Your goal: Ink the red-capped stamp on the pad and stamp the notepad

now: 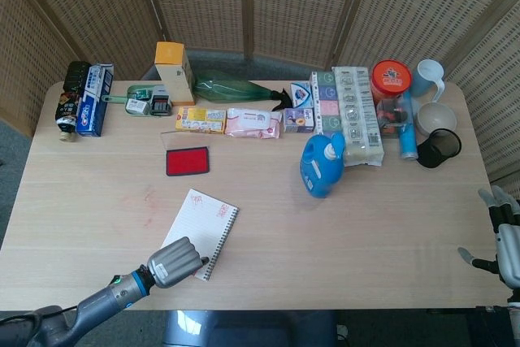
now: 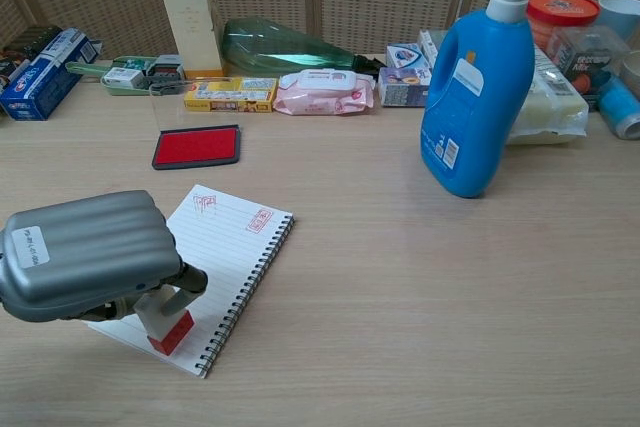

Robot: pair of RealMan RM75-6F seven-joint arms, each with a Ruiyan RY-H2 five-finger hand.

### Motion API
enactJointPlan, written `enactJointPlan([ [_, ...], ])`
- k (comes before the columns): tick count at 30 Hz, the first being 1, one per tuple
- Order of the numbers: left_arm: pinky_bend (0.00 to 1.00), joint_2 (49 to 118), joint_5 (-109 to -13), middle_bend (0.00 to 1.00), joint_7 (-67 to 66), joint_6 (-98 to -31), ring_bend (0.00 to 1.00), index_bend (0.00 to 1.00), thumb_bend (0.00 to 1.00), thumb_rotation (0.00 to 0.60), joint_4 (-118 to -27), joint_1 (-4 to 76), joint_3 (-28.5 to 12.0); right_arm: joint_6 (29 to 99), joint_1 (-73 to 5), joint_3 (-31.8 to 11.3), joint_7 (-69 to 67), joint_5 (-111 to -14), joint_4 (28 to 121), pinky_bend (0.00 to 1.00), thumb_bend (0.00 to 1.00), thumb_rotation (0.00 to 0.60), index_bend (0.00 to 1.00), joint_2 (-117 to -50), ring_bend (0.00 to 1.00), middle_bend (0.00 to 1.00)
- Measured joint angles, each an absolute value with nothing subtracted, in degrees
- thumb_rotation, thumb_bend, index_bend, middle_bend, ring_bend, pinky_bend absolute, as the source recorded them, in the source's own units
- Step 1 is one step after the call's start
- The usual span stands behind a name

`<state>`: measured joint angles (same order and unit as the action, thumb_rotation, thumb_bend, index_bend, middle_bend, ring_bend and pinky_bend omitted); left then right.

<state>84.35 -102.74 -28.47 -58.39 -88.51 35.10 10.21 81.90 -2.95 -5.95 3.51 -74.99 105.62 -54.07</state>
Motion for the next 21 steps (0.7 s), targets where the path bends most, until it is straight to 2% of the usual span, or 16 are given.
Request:
enactJointPlan([
  [21,1.0,87.9,-101.8,1.0,-36.1,-55.6,1.0,0.66,0.38,0.6,-86.5,34.6,8.8,82.1,-2.8,-6.0,2.4,-75.2,105.6,0.0,0.07,0.6,0.06,-53.5,0.0,0.01],
])
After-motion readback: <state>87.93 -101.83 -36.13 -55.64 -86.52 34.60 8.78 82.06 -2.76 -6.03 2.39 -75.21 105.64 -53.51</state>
